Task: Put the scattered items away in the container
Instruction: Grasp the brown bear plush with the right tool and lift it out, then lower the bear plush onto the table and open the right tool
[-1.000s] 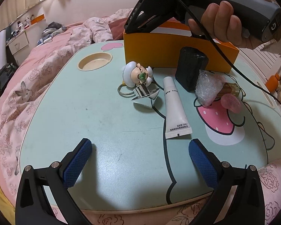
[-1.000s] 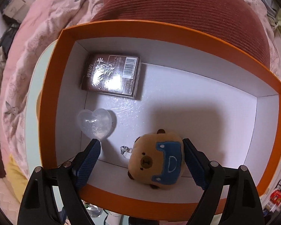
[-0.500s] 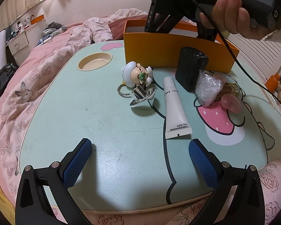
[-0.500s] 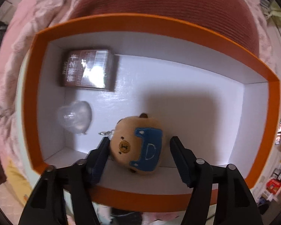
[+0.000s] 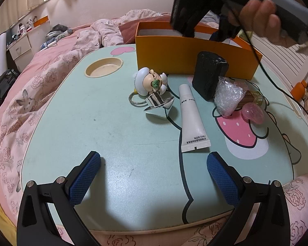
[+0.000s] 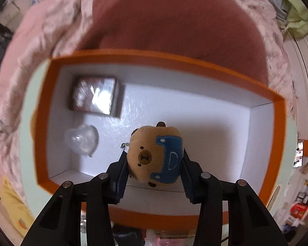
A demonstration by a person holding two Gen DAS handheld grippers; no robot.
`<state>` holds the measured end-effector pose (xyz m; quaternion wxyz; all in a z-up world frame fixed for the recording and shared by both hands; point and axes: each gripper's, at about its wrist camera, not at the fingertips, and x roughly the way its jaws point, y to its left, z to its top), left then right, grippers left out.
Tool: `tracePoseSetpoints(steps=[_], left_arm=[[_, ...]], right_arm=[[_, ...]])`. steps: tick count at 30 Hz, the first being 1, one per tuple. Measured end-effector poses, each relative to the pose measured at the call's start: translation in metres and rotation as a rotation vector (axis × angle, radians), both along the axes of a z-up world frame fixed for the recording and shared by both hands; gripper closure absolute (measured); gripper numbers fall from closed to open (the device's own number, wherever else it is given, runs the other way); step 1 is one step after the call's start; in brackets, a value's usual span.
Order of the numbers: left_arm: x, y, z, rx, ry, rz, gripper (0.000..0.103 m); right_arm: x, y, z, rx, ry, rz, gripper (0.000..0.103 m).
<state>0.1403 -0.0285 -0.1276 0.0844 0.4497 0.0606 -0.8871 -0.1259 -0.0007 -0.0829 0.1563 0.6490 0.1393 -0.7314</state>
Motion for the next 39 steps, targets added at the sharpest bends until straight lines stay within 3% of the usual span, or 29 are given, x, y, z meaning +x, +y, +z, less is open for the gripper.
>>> tracePoseSetpoints(steps=[5, 7, 9, 13, 17, 27, 39], left_arm=[[0.0, 0.0, 0.0, -0.001, 0.001, 0.0, 0.0], [0.0, 0.0, 0.0, 0.0, 0.001, 0.0, 0.0], [0.0, 0.0, 0.0, -0.001, 0.001, 0.0, 0.0], [0.0, 0.0, 0.0, -0.001, 0.001, 0.0, 0.0], [-0.001, 0.0, 0.0, -0.002, 0.001, -0.001, 0.0], [-0.001, 0.0, 0.0, -0.002, 0.002, 0.0, 0.0], [-0.001, 0.0, 0.0, -0.002, 0.002, 0.0, 0.0]], right_arm=[[0.039, 0.009, 0.032, -0.045, 0.153, 0.031, 0.059], [0.052, 0.024, 0.05, -0.076, 0.181, 0.036, 0.059], [0.088, 0.03, 0.05, -0.11, 0.203, 0.044, 0.059], [0.114, 0.063, 0.059, -0.151, 0.25, 0.068, 0.058], [0.141, 0.07, 0.047, -0.188, 0.23, 0.086, 0.058], [0.176, 0.092, -0.005, -0.151, 0.244, 0.061, 0.058], [0.187, 0.09, -0.015, -0.143, 0.293, 0.081, 0.052]])
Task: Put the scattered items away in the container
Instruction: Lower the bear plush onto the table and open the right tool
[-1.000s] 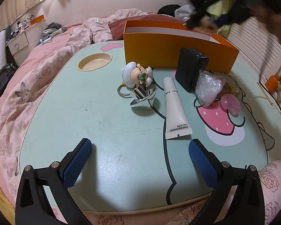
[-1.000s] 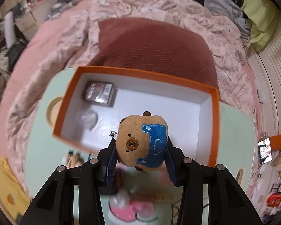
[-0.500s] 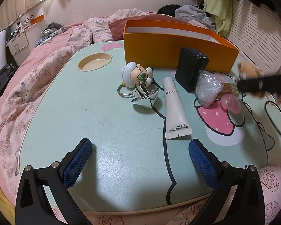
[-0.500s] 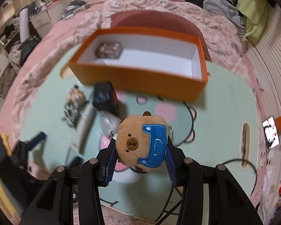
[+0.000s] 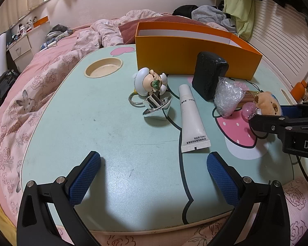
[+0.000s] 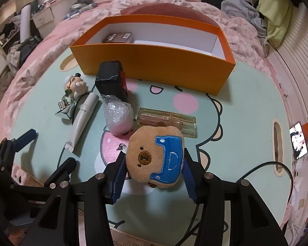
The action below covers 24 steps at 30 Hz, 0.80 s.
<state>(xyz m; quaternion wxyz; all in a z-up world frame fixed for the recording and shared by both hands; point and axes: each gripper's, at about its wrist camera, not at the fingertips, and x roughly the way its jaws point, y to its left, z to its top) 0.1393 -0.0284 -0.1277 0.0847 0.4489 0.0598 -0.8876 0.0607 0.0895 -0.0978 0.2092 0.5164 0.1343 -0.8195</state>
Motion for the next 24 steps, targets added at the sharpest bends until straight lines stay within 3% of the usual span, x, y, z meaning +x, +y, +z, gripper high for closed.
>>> tracePoseSetpoints(steps=[7, 16, 24], left_arm=[[0.0, 0.0, 0.0, 0.0, 0.0, 0.0, 0.0], [0.0, 0.0, 0.0, 0.0, 0.0, 0.0, 0.0], [0.001, 0.0, 0.0, 0.0, 0.001, 0.0, 0.0]], right_arm=[[0.005, -0.001, 0.0, 0.011, 0.021, 0.008, 0.049], [0.019, 0.001, 0.009, -0.049, 0.071, 0.031, 0.032], [0.026, 0.005, 0.013, -0.069, 0.107, 0.018, 0.026]])
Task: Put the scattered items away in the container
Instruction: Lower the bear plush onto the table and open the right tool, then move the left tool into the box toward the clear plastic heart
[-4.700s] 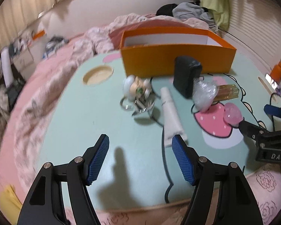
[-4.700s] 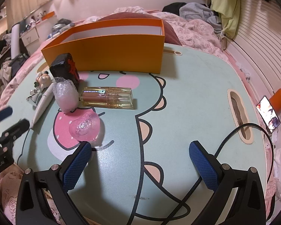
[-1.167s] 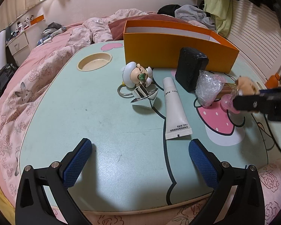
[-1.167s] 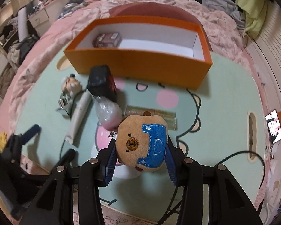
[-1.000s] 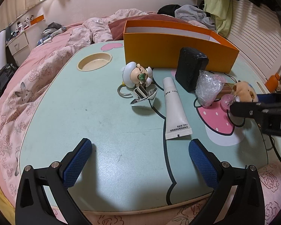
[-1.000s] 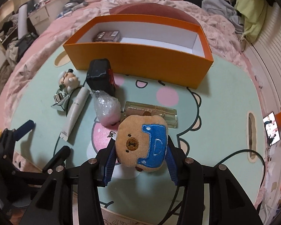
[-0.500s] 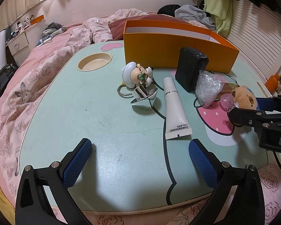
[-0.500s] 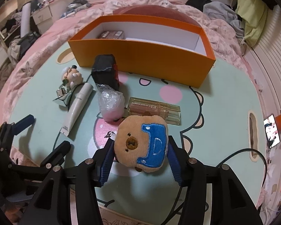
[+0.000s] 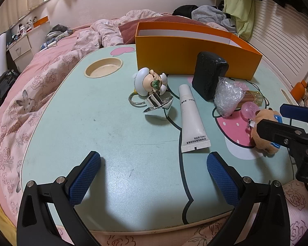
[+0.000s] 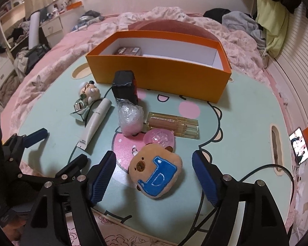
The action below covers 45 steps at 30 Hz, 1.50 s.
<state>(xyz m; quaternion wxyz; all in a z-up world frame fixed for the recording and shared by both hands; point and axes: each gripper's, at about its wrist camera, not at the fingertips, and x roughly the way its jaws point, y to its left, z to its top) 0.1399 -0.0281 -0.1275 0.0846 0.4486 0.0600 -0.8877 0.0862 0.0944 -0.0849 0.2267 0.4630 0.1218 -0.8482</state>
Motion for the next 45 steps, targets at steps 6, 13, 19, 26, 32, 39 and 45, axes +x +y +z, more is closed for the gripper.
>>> tracePoseSetpoints(steps=[6, 13, 19, 26, 32, 39, 45], left_arm=[[0.0, 0.0, 0.0, 0.0, 0.001, 0.0, 0.0], [0.001, 0.0, 0.0, 0.0, 0.001, 0.001, 0.0], [-0.001, -0.004, 0.019, 0.036, 0.005, -0.044, 0.0], [-0.046, -0.018, 0.136, 0.022, 0.159, -0.142, 0.007], [-0.17, -0.032, 0.117, 0.092, -0.193, -0.174, 0.064], [-0.224, -0.033, 0.055, 0.02, -0.414, -0.095, 0.064], [-0.237, -0.022, 0.024, -0.042, -0.491, -0.056, 0.065]], right_arm=[[0.002, 0.007, 0.001, -0.009, 0.005, -0.016, 0.026], [-0.005, 0.043, -0.013, -0.116, -0.076, -0.074, 0.026], [0.002, 0.054, -0.021, -0.202, -0.093, -0.08, 0.025], [0.003, 0.054, -0.021, -0.225, -0.092, -0.074, 0.025], [0.003, 0.055, -0.021, -0.227, -0.093, -0.073, 0.025], [0.003, 0.064, -0.021, -0.266, -0.099, -0.076, 0.024], [0.002, 0.067, -0.021, -0.292, -0.107, -0.084, 0.022]])
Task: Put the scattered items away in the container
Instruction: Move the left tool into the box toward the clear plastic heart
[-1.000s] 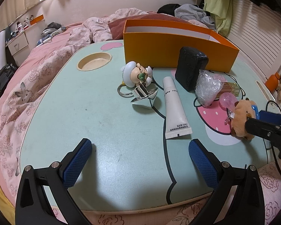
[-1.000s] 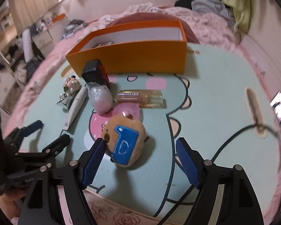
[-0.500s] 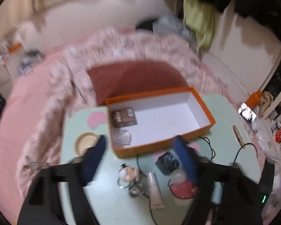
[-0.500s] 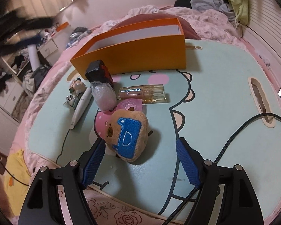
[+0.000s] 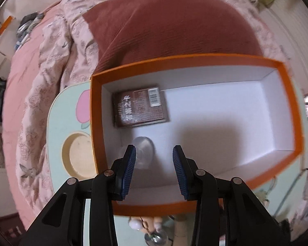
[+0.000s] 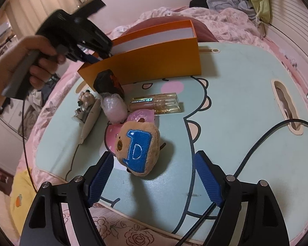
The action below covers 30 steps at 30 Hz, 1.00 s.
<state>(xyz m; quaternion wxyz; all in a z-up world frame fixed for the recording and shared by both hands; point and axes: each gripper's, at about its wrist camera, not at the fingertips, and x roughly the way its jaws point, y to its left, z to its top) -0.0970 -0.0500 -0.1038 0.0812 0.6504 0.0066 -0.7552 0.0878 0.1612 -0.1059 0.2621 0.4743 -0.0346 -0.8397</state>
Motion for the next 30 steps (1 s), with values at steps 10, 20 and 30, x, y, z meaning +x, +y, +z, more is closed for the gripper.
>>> tracePoseSetpoints(steps=[10, 20, 30], left_arm=[[-0.008, -0.004, -0.016, -0.116, -0.015, 0.018, 0.067], [-0.004, -0.01, -0.014, -0.054, -0.023, -0.005, 0.076], [0.01, -0.013, 0.037, 0.144, 0.112, -0.003, 0.101]], right_arm=[[0.001, -0.002, 0.0, 0.002, 0.002, 0.002, 0.021], [-0.001, -0.001, 0.0, -0.005, 0.002, 0.002, 0.02], [-0.001, 0.0, -0.001, -0.006, -0.001, -0.002, 0.02]])
